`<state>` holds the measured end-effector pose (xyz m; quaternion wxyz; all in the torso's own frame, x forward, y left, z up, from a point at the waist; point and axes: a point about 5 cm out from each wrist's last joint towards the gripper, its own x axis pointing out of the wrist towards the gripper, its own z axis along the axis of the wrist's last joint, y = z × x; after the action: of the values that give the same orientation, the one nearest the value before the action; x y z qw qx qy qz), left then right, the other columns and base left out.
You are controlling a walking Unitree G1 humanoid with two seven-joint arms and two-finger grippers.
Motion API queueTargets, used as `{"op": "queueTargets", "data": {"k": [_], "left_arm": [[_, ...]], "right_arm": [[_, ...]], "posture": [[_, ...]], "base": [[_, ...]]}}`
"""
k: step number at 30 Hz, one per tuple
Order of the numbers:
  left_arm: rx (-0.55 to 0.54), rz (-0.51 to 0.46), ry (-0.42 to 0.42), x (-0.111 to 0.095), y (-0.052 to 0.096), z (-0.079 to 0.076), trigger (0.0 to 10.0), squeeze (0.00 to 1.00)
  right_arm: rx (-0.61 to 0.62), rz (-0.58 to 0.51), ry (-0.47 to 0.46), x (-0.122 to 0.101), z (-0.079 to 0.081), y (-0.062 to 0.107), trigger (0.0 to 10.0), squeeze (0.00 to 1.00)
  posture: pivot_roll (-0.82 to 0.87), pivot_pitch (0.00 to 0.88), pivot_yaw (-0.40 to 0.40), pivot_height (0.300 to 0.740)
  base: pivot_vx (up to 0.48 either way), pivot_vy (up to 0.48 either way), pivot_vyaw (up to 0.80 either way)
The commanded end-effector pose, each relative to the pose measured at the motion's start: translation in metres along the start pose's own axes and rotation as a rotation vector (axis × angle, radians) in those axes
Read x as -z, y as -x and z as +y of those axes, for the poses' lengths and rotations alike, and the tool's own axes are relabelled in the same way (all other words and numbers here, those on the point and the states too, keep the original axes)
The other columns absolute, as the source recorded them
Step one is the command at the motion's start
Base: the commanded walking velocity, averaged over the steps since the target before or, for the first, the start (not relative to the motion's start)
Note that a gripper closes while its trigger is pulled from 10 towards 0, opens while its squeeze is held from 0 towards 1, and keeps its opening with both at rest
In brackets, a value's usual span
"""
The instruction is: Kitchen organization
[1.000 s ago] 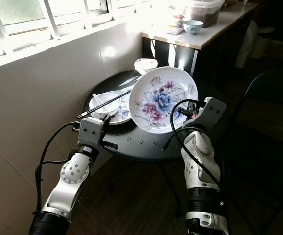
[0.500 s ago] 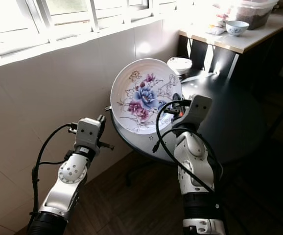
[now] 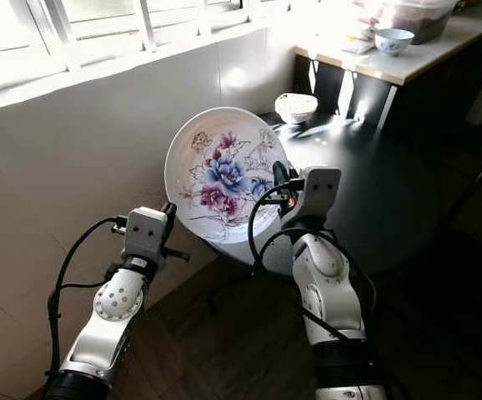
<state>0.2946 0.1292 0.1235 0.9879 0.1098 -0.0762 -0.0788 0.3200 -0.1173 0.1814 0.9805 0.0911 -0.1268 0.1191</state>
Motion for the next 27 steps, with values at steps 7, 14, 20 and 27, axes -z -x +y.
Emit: {"op": "queueTargets", "data": {"k": [7,14,20,27], "left_arm": [[-0.003,0.027,0.005,0.003,0.006,0.001,10.0,0.0],[0.008,0.043,0.01,0.005,0.006,0.0,10.0,0.0],[0.007,0.04,0.008,0.005,0.006,0.001,10.0,0.0],[-0.002,0.008,-0.004,0.0,0.006,0.003,10.0,0.0]], "right_arm": [[-0.056,-0.058,0.041,-0.009,0.011,0.0,0.0,0.0],[-0.061,-0.053,0.057,-0.007,0.011,0.001,0.0,0.0],[-0.061,-0.05,0.064,-0.005,0.011,0.002,0.0,0.0],[-0.063,-0.042,0.076,-0.002,0.01,0.002,0.0,0.0]], "posture": [[0.12,0.0,0.005,0.74],[0.11,0.0,0.009,0.74],[0.11,0.0,0.01,0.74],[0.12,0.0,0.012,0.74]], "base": [[0.0,0.0,0.8],[0.0,0.48,0.8],[0.0,0.463,0.8],[0.0,0.0,0.8]]}}
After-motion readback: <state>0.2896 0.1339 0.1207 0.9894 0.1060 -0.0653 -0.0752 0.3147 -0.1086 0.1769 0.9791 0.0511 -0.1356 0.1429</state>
